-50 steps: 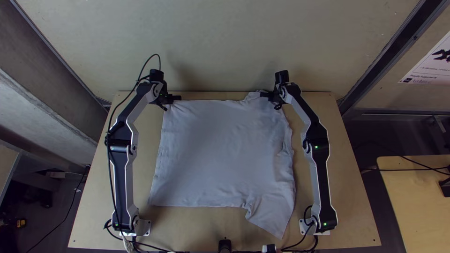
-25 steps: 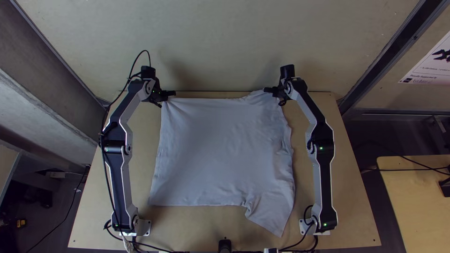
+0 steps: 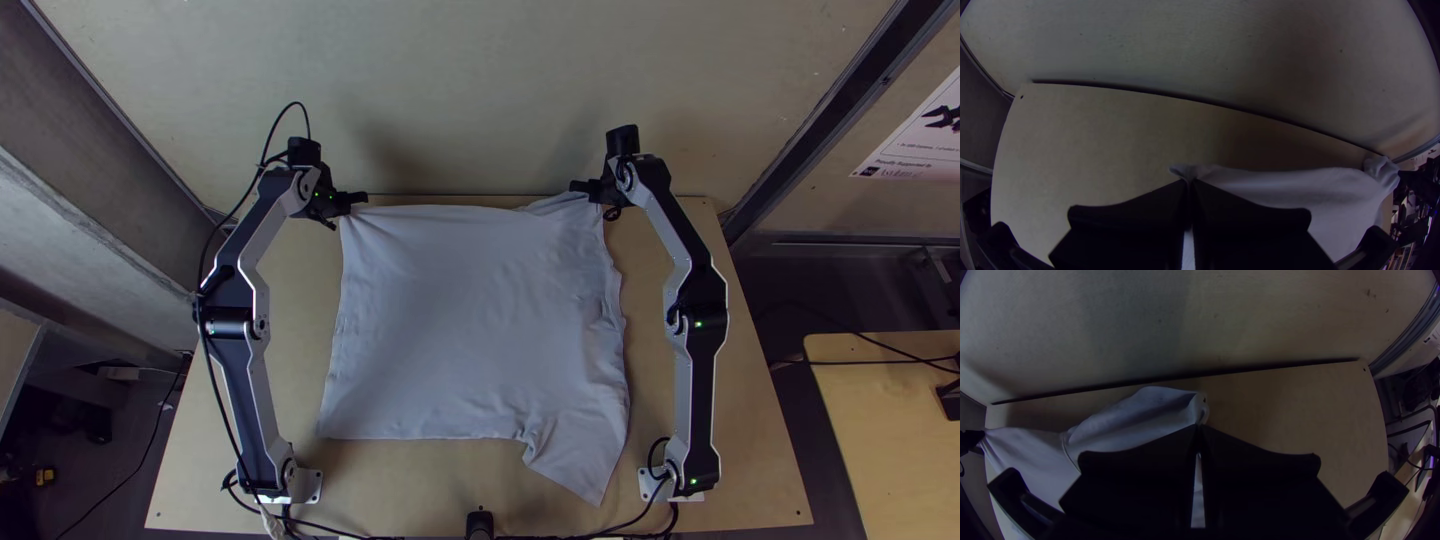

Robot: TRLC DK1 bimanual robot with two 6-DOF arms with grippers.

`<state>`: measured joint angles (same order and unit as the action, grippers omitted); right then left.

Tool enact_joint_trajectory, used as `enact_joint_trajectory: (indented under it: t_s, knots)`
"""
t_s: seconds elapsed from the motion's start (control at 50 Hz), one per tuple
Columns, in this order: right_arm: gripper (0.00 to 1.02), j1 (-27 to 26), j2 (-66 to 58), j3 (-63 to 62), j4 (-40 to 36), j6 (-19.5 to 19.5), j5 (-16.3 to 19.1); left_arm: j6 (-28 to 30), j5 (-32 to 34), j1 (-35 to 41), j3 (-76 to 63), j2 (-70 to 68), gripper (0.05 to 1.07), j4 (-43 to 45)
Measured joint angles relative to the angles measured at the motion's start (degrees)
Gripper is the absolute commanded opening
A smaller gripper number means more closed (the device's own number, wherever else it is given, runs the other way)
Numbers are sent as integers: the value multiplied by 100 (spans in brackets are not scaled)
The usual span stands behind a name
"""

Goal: Fold the t-shirt

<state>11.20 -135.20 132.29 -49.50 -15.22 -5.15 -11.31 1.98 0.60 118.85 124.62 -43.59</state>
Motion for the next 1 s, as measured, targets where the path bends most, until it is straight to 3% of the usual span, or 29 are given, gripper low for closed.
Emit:
enact_joint_trajectory:
  t_s: [0.26,1.0]
  knots:
    - [3,11,315,-332,-564,0,-2,219,4,-28,-1043,-791,8,326]
    - [3,332,2608,-3613,-452,0,-264,450,24,-98,-3711,-2553,8,984]
